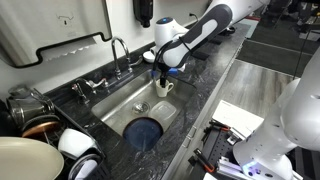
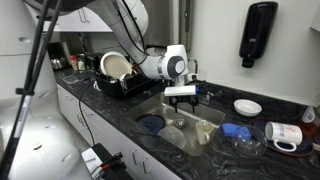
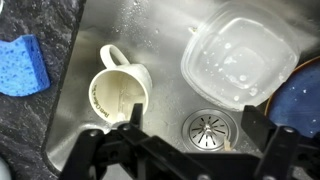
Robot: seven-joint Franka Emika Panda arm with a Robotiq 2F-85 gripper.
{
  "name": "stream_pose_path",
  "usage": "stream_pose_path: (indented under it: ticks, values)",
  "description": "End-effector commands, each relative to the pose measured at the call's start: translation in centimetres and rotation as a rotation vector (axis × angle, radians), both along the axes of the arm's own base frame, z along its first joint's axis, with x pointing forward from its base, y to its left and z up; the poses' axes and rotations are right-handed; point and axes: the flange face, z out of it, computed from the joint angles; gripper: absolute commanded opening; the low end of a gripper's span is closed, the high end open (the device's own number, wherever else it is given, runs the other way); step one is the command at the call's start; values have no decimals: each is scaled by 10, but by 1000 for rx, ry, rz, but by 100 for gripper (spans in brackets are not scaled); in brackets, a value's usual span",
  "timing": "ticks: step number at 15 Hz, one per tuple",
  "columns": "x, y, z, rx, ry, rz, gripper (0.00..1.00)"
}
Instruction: Put the mug on the counter
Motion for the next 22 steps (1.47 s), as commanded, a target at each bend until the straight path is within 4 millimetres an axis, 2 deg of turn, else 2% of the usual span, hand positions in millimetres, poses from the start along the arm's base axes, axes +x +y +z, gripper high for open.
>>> stream_pose_path:
  ticks: [1, 5, 9, 14, 15, 17, 22]
  values:
    - [27, -20, -29, 20, 54, 125, 100]
    - [47, -46, -64, 18, 104, 169, 100]
    - [60, -65, -98, 15, 149, 185, 100]
    - [65, -74, -131, 27, 190, 200, 100]
    - [67, -75, -135, 30, 194, 201, 75]
    - [68, -75, -140, 34, 204, 201, 67]
    - [74, -77, -145, 32, 200, 200, 31]
